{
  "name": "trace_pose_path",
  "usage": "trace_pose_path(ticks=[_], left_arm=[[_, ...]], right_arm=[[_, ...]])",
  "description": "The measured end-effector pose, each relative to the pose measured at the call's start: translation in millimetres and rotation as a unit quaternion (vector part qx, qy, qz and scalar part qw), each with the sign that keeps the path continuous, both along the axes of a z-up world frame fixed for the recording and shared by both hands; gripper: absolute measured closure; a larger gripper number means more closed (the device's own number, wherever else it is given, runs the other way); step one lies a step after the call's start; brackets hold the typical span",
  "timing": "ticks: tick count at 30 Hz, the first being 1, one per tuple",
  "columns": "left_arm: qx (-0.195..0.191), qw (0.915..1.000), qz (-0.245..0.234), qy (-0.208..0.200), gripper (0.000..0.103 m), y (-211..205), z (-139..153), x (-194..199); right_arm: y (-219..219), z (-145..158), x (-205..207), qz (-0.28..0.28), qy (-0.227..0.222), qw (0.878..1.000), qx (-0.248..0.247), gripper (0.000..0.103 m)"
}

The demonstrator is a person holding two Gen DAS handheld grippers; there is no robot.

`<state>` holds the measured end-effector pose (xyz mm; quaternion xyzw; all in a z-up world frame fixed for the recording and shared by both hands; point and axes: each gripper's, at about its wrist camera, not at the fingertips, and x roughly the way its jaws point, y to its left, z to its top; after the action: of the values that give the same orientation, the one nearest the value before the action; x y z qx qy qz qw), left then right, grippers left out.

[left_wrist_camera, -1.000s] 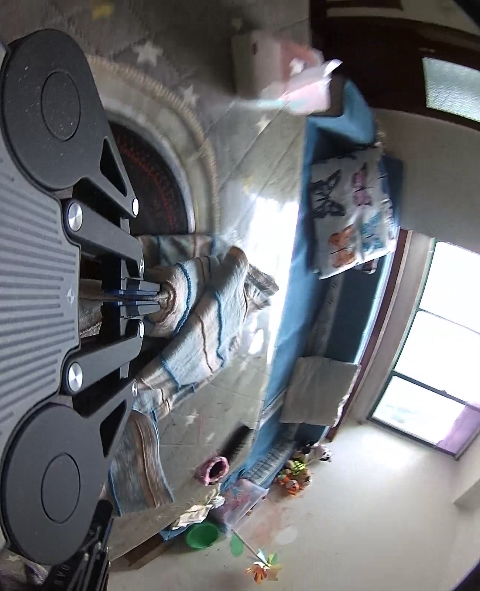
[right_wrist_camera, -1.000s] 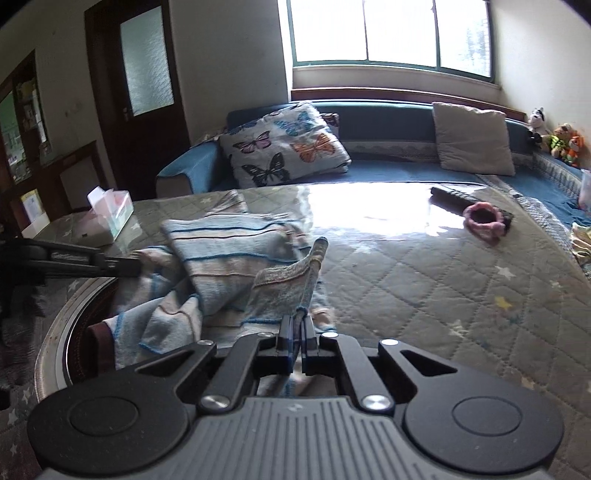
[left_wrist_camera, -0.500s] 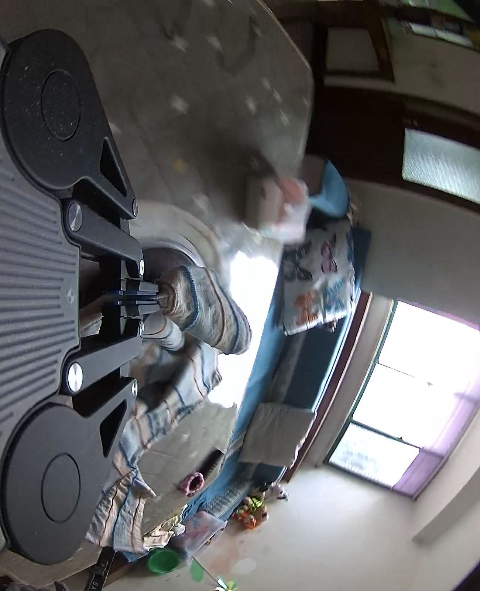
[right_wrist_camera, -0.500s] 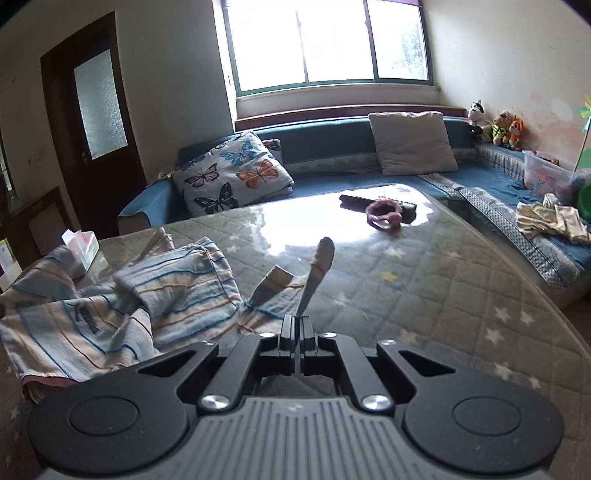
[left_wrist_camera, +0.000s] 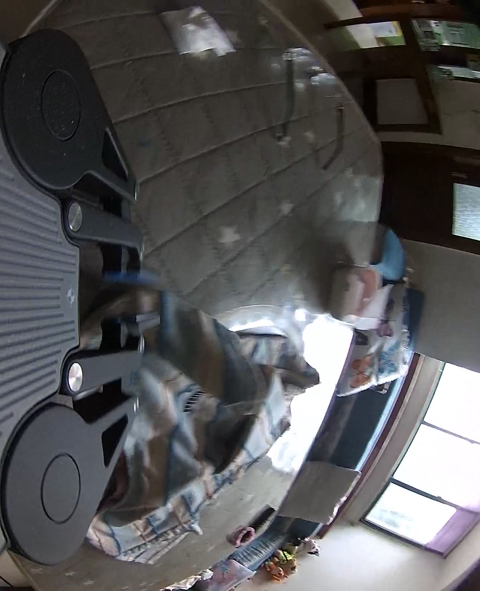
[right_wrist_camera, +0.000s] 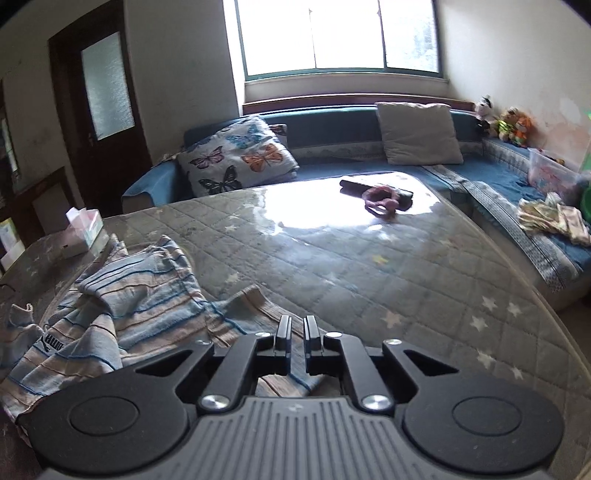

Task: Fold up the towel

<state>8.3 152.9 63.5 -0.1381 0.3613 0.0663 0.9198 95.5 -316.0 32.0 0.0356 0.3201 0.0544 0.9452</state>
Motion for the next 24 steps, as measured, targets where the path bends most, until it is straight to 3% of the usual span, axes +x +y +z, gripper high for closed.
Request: trace_pose_path(ticks=[4, 12, 24], left_arm=[[0.016, 0.9999, 0.006, -0.002, 0.074, 5.7, 3.4, 6.5], [0.026, 0.9994, -0.016, -0.015, 0.075, 5.6, -0.4, 79.8], [0.033, 0.9969, -0.070, 0.011, 0.074, -9.6, -27.0, 194.1]], right_arm=[[25.0, 4.7, 24.6, 0.041, 0.000, 0.999, -0.004, 0.096], [93.3, 4.5, 99.5, 0.127, 0.010, 0.992, -0.025, 0.095], [172.4, -34.4, 204.3, 0.196, 0.038, 0.979, -0.049, 0.093]])
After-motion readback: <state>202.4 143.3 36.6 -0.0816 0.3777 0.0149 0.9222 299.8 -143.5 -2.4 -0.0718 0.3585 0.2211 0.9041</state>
